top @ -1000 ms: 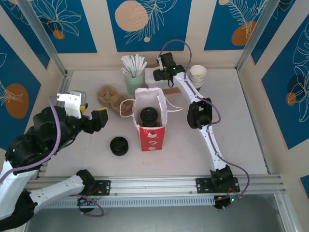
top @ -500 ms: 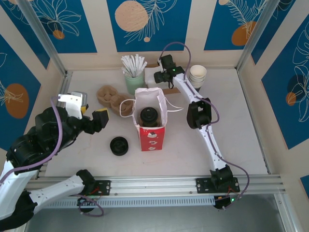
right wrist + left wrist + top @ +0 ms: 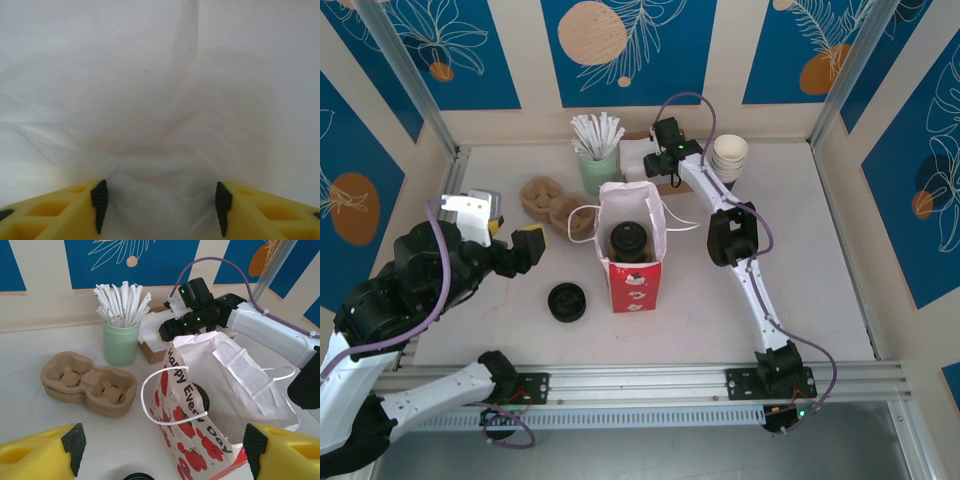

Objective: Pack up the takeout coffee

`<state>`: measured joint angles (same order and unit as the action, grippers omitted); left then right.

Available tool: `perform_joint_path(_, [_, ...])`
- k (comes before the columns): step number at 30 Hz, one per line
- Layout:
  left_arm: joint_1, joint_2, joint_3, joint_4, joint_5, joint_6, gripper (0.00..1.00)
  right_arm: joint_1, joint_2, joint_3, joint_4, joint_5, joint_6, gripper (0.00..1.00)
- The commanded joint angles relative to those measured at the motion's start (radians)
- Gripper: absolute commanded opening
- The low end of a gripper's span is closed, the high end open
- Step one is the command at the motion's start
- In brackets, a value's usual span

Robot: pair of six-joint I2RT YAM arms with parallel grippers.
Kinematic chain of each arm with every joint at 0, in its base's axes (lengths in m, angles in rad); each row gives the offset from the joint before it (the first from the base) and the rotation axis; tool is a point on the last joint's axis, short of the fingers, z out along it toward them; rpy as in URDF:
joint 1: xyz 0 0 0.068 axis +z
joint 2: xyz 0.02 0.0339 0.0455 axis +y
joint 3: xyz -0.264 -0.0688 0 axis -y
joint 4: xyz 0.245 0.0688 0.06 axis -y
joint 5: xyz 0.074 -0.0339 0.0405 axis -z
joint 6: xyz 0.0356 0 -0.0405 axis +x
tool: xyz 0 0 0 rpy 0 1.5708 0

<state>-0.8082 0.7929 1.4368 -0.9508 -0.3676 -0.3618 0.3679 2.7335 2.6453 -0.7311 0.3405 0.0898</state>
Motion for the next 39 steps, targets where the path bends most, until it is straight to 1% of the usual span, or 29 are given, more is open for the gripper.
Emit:
perform_joint_path(1, [-0.006,-0.007,-0.007,0.001,0.006,-0.016,0.83,-0.007,0.008,-0.005,-0.020,-0.012,0.011,0.55])
perform_joint_path(5, [-0.006,-0.007,-0.009,0.003,0.010,-0.020,0.83,-0.007,0.003,-0.002,-0.021,-0.026,0.013,0.46])
perform_joint_path(9, [-0.005,-0.007,-0.008,0.003,0.014,-0.022,0.83,-0.007,0.002,0.007,-0.019,-0.038,0.011,0.31])
perform_joint_path(14, [-0.005,-0.010,-0.007,0.000,0.013,-0.023,0.83,-0.007,-0.001,0.014,-0.019,-0.047,0.014,0.23])
perform_joint_path(16, [-0.005,-0.010,-0.007,0.000,0.014,-0.024,0.83,-0.008,-0.005,0.017,-0.018,-0.052,0.013,0.18])
perform_joint_path(22, [-0.006,-0.007,-0.010,0.003,0.015,-0.025,0.84,-0.006,-0.039,0.016,-0.016,-0.061,0.014,0.13])
perform_joint_path(39, [-0.006,-0.005,-0.010,0.006,0.015,-0.024,0.83,0.005,-0.207,0.016,-0.013,-0.059,-0.009,0.05])
